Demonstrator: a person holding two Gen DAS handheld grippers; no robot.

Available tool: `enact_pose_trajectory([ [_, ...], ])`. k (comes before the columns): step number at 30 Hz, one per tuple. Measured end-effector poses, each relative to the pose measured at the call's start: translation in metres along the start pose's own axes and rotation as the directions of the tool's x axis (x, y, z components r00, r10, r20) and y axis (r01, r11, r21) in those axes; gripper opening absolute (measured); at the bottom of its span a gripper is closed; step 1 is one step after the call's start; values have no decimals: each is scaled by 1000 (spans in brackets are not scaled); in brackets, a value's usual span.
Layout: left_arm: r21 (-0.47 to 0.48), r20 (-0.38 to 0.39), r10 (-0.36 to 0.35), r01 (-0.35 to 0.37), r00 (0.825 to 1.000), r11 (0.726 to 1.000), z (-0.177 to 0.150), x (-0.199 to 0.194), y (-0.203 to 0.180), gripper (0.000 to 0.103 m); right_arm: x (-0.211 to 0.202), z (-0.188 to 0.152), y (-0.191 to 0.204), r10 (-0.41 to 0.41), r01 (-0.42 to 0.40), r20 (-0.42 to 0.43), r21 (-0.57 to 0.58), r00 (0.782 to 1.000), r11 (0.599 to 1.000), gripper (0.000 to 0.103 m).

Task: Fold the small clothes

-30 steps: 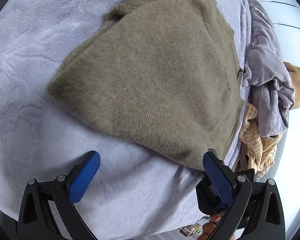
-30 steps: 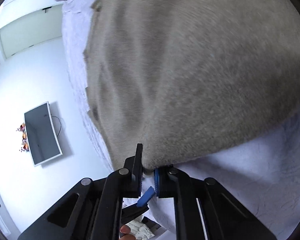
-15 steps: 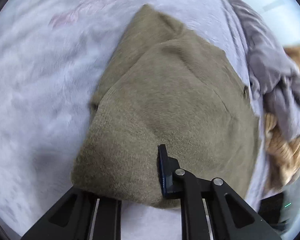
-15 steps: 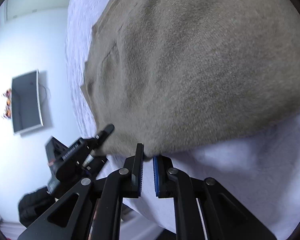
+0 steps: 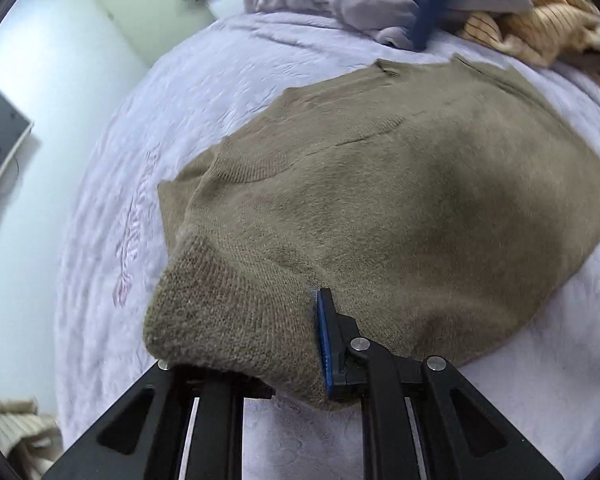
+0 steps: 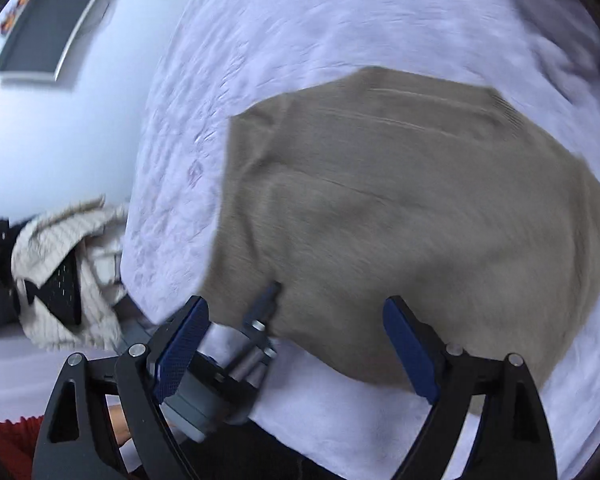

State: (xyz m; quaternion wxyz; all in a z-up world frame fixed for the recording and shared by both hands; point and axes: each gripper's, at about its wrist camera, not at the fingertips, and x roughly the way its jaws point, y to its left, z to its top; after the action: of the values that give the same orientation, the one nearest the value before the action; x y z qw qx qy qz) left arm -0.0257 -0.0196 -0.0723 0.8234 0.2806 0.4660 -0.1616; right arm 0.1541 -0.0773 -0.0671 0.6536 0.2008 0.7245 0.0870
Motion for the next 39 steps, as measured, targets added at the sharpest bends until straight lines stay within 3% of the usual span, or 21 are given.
enact_pose_trajectory([
  [3, 43, 17, 12, -13, 1000, 999, -1, 0, -4, 17, 26, 32, 30, -41, 31, -126, -75, 991, 997, 91],
  [7, 88, 34, 28, -31, 999, 996, -4, 0, -8, 17, 82, 64, 70, -155, 106, -276, -187, 949, 977, 91],
  [14, 114, 32, 36, -39, 999, 993, -6, 0, -11, 17, 157, 82, 106, -356, 234, -400, -323, 844, 917, 92],
  [19, 147, 45, 63, -69, 997, 987, -10, -1, -19, 17, 191, 68, 114, -534, 342, -381, -466, 755, 816, 89],
  [20, 150, 45, 62, -68, 997, 986, -11, -2, -19, 17, 192, 65, 114, -551, 350, -369, -486, 748, 801, 69],
  [21, 150, 47, 59, -65, 997, 986, -9, -3, -20, 17, 191, 62, 114, -583, 372, -348, -511, 734, 775, 33],
  [22, 151, 53, 58, -66, 997, 986, -8, -6, -20, 17, 186, 60, 110, -615, 406, -320, -523, 721, 749, 29],
  [25, 151, 74, 52, -63, 996, 986, -1, -17, -22, 17, 163, 58, 101, -567, 385, -298, -493, 768, 780, 25],
  [31, 211, 161, 31, -65, 986, 975, 22, -53, -45, 17, 86, 40, 79, -462, 353, -174, -434, 870, 828, 24],
  [36, 276, 221, -3, -60, 975, 959, 46, -79, -72, 17, 18, 18, 48, -385, 342, -63, -347, 921, 874, 23],
  [39, 338, 254, -44, -46, 966, 940, 59, -95, -96, 17, -26, 13, 22, -350, 337, 8, -291, 937, 895, 23],
])
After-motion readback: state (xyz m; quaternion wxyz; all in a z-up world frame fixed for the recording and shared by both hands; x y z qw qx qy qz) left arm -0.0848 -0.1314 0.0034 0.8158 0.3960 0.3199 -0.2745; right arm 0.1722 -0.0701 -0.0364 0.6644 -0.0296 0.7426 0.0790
